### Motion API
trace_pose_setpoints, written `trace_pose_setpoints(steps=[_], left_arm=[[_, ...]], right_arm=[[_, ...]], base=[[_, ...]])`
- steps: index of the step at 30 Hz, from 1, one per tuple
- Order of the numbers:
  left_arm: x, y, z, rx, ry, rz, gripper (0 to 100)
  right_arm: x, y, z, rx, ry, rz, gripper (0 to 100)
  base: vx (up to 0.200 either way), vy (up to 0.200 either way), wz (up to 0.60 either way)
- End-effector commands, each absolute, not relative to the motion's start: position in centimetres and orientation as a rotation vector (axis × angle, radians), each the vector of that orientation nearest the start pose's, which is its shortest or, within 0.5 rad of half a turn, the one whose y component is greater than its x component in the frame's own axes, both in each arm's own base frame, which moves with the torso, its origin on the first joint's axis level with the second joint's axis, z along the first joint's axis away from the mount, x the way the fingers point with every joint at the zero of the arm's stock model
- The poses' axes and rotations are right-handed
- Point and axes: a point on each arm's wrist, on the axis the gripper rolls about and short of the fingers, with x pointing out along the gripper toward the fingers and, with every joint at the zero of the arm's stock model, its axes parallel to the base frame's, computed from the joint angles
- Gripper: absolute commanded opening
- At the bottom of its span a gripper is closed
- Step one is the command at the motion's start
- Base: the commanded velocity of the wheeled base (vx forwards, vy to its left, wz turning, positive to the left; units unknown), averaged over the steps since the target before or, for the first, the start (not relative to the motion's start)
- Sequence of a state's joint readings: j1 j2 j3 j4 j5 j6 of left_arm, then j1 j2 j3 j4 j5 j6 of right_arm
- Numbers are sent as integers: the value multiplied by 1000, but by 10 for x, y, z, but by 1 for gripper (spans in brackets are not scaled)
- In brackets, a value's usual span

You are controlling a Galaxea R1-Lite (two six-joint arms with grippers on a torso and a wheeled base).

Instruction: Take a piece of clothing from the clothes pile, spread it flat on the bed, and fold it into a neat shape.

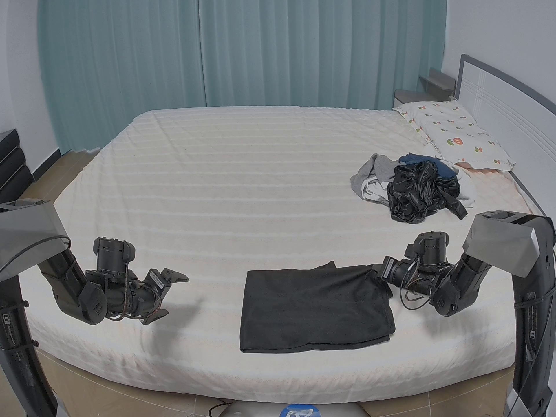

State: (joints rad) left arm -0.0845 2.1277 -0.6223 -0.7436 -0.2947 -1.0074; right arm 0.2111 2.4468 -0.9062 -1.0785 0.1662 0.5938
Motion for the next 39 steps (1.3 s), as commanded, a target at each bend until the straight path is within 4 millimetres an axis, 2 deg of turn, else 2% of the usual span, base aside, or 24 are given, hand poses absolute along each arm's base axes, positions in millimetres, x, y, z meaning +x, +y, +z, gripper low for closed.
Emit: trace_pose_setpoints(steps=[1, 8, 9, 13, 18, 19, 20, 22, 23, 25, 28, 34, 39], left_arm=[[317, -33, 14, -1025, 884, 56, 100], [317, -33, 15, -1025, 884, 56, 100], [317, -33, 14, -1025, 885, 57, 100], [317, -33, 15, -1025, 884, 56, 100], [317, -33, 15, -1025, 884, 56, 100], [317, -33, 15, -1025, 884, 56, 100], [317, -33, 15, -1025, 884, 56, 100], [317, -33, 15, -1025, 883, 57, 100], [317, -33, 15, -1025, 883, 57, 100], [317, -33, 14, -1025, 883, 57, 100], [317, -33, 15, -1025, 883, 57, 100], [317, -34, 14, -1024, 885, 57, 100], [317, -34, 14, -1024, 885, 57, 100]], right_arm=[[393, 85, -20, 580, 543, 217, 0], [391, 86, -24, 592, 559, 211, 0], [392, 85, -23, 591, 554, 205, 100], [388, 78, -13, 598, 539, 194, 100], [357, 74, 3, 612, 584, 227, 100], [356, 74, 3, 612, 584, 228, 100], [342, 73, 8, 616, 588, 248, 100], [325, 72, 6, 605, 618, 261, 100], [324, 72, 6, 605, 620, 261, 100], [294, 77, 0, 595, 716, 291, 100], [271, 80, -6, 588, 785, 318, 100], [252, 88, -16, 571, 802, 363, 100], [250, 88, -25, 569, 809, 364, 100]], base=[[0, 0, 0], [0, 0, 0], [0, 0, 0], [0, 0, 0], [0, 0, 0], [0, 0, 0], [0, 0, 0], [0, 0, 0], [0, 0, 0], [0, 0, 0], [0, 0, 0], [0, 0, 0], [0, 0, 0]])
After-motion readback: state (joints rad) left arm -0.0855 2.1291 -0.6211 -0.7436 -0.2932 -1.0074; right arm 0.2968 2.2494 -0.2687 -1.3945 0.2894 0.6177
